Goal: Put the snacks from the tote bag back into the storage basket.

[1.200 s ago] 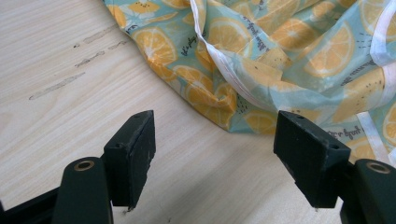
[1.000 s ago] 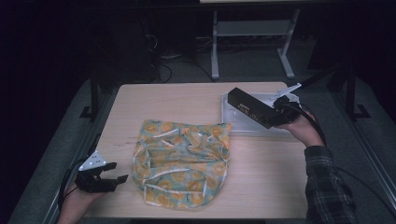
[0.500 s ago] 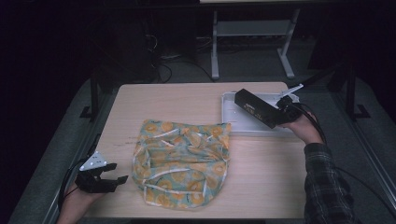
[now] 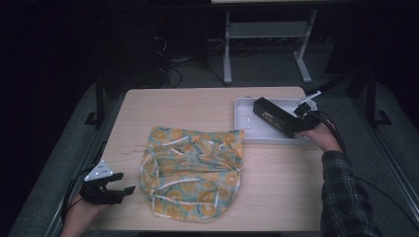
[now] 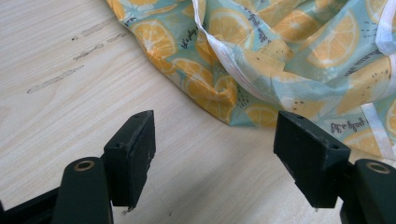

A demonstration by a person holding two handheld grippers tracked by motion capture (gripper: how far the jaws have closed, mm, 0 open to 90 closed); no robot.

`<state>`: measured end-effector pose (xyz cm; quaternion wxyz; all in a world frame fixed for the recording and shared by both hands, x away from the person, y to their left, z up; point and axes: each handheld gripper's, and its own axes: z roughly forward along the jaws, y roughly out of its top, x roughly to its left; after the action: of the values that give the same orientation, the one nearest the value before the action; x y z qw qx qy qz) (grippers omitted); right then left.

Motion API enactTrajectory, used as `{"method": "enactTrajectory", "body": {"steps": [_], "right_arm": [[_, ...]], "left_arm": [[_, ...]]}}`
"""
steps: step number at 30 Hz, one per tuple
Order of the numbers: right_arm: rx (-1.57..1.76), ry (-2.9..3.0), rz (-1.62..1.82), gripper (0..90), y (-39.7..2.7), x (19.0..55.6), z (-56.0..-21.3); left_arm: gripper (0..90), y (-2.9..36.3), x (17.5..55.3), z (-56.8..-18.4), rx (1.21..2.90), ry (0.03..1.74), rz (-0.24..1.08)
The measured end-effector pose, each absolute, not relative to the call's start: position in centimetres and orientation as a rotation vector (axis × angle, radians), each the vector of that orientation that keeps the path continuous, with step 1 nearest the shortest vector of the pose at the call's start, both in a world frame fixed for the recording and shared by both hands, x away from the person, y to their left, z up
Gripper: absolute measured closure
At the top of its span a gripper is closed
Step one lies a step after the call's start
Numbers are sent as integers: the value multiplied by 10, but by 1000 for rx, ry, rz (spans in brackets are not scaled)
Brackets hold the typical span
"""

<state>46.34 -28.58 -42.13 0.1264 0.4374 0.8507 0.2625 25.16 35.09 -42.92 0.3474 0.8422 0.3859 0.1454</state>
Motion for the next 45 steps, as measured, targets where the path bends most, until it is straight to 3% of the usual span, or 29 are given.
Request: {"method": "enactTrajectory", "body": {"steps": [23,36,40,45], "right_arm": [[1328,2510,746,385,-290,463,-432],[1299,2434,830,330,-281,459,-401],[1312,2403,855,356,-277,466,-390],[1330,2388,842,488,-270,480,-380]], "left_arm": [[291,349,251,-430,2203,990,367],[291,349,251,-430,2208,985,361],[291,350,251,-430,2207,987,363],[291,350,253,-431,2210,990,353]]}}
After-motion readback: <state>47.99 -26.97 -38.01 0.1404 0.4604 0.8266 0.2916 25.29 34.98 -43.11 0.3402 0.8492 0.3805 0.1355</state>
